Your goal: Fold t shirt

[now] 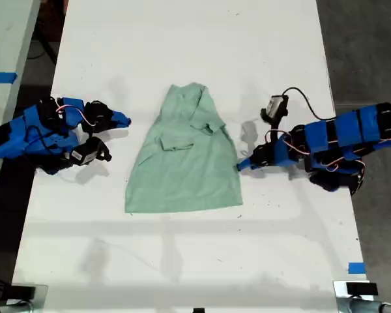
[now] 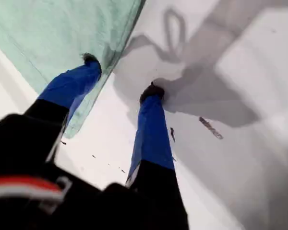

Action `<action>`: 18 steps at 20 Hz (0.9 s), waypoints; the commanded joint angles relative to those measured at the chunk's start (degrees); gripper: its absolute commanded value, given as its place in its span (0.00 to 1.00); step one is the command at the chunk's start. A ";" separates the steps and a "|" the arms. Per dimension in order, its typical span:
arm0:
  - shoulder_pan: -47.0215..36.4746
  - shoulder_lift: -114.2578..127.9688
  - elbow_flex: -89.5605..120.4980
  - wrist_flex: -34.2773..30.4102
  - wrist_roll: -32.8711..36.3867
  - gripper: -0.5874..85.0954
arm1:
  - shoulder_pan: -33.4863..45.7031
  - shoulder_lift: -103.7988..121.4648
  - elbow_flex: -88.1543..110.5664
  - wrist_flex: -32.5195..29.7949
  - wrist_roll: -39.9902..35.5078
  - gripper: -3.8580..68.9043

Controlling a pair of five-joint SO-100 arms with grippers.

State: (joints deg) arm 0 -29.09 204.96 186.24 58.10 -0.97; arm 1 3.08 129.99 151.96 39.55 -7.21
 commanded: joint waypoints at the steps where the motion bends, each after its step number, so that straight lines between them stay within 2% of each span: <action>1: 0.88 0.44 2.29 0.00 0.18 0.00 | -3.34 -10.72 -6.77 -7.03 1.41 0.40; 4: 0.88 0.44 2.29 0.00 0.18 0.00 | -4.75 -20.65 -12.22 -11.87 0.79 0.40; 5: 1.05 0.44 2.29 0.00 0.09 0.00 | -4.83 -22.15 -13.62 -12.22 0.35 0.37; 6: 1.05 0.44 2.29 0.00 0.09 0.00 | -4.57 -22.68 -14.50 -12.22 -0.09 0.25; 7: 1.05 0.44 2.29 0.00 0.09 0.00 | -4.13 -22.32 -15.03 -11.43 -0.18 0.07; 8: 1.05 0.44 2.29 0.00 0.18 0.00 | -3.87 -21.53 -16.26 -9.40 -0.79 0.06; 11: 0.97 0.44 2.29 0.00 0.18 0.00 | -2.90 -20.30 -24.87 4.39 -3.16 0.06; 15: 0.97 0.44 2.29 0.00 0.18 0.00 | 0.09 -18.90 -42.28 20.74 -11.25 0.06; 18: 0.97 0.44 2.29 0.00 0.18 0.00 | 0.18 -21.01 -57.92 23.91 -19.42 0.06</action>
State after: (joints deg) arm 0 -29.09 204.96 186.24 58.10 -0.97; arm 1 2.99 107.93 106.35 62.67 -21.88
